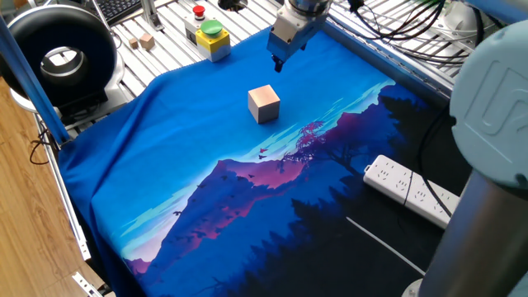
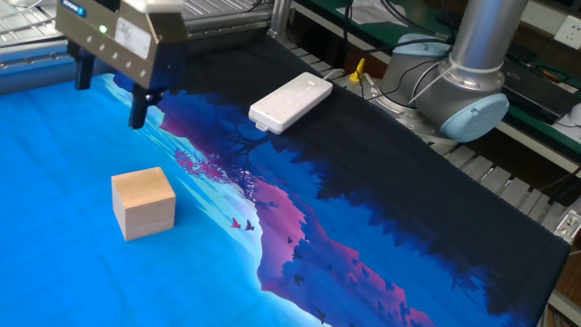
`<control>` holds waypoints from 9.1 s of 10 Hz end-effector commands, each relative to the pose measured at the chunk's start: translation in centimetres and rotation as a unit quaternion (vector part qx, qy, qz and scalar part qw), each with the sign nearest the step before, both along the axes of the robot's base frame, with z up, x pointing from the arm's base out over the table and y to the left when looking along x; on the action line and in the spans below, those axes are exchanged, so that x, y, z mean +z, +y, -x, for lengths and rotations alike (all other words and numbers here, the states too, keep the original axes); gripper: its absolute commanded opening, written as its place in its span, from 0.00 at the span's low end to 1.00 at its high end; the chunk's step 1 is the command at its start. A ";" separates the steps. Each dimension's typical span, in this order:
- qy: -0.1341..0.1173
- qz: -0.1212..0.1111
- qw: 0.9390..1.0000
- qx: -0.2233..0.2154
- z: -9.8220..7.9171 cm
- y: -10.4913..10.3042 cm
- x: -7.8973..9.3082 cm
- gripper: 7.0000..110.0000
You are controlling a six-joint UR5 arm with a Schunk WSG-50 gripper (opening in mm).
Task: Use the gripper to push the small block from left to right
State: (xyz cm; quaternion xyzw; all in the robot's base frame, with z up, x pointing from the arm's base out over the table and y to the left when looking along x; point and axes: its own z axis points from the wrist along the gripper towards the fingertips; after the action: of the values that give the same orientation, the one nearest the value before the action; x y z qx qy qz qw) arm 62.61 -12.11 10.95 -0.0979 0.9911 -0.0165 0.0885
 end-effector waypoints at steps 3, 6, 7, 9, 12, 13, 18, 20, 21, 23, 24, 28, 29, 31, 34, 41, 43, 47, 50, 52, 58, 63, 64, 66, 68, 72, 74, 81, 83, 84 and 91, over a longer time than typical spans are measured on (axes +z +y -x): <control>0.017 -0.025 1.000 -0.001 0.5 0.9 -0.7 0.00; 0.063 -0.043 0.997 -0.023 2.8 1.7 -0.9 0.00; 0.076 -0.043 0.995 -0.051 3.4 1.5 -1.0 0.00; 0.082 -0.022 0.989 -0.118 3.8 0.2 -1.0 0.00; 0.063 -0.011 0.989 -0.136 3.0 -0.6 -1.0 0.00; 0.066 -0.013 0.990 -0.122 3.1 -0.4 -1.0 0.00; 0.047 -0.020 0.994 -0.093 1.8 -3.6 -3.7 0.00; 0.052 -0.015 0.993 -0.101 1.5 -2.9 -3.9 0.00; 0.052 -0.012 0.993 -0.105 1.3 -2.4 -4.1 0.00; 0.051 -0.017 0.993 -0.101 1.0 -1.7 -4.4 0.00; 0.050 -0.015 0.993 -0.101 0.8 -1.8 -4.8 0.00; 0.043 -0.016 0.994 -0.099 0.0 -1.8 -6.1 0.00; 0.041 -0.017 0.994 -0.098 -0.2 -1.9 -6.4 0.00; 0.038 -0.018 0.994 -0.097 -0.4 -2.1 -7.1 0.00; 0.037 -0.021 0.994 -0.097 -0.4 -2.1 -7.5 0.00; 0.032 -0.029 0.993 -0.106 -0.5 -1.2 -7.9 0.00; 0.031 -0.028 0.993 -0.108 -0.5 -1.1 -8.0 0.00; 0.027 -0.028 0.993 -0.115 -0.9 -0.1 -8.5 0.00; 0.030 -0.030 0.992 -0.122 -1.0 1.1 -8.1 0.00; 0.031 -0.030 0.991 -0.127 -1.1 1.9 -8.0 0.00; 0.029 -0.027 0.991 -0.130 -1.1 1.9 -8.2 0.00; 0.017 -0.015 0.996 -0.087 -1.7 1.6 -8.1 0.00; 0.021 -0.015 0.997 -0.069 -1.5 1.7 -8.1 0.00; 0.020 -0.028 0.999 -0.029 -1.6 2.7 -8.1 0.00; 0.019 -0.023 1.000 -0.001 -1.7 2.7 -8.1 0.00; 0.010 -0.024 1.000 -0.001 -2.2 2.7 -8.0 0.00; 0.018 -0.053 0.998 -0.029 -1.8 3.9 -8.0 0.00; 0.010 -0.055 0.997 -0.053 -2.3 6.1 -8.8 0.00; 0.012 -0.055 0.997 -0.060 -2.1 7.1 -8.8 0.00; 0.012 -0.053 0.996 -0.064 -2.0 7.4 -8.8 0.00; 0.012 -0.050 0.996 -0.075 -1.4 9.6 -8.7 0.00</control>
State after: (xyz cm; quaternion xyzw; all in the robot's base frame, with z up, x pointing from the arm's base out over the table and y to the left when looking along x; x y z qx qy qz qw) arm 64.14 -3.38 2.15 -0.0271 0.9963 0.0242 0.0783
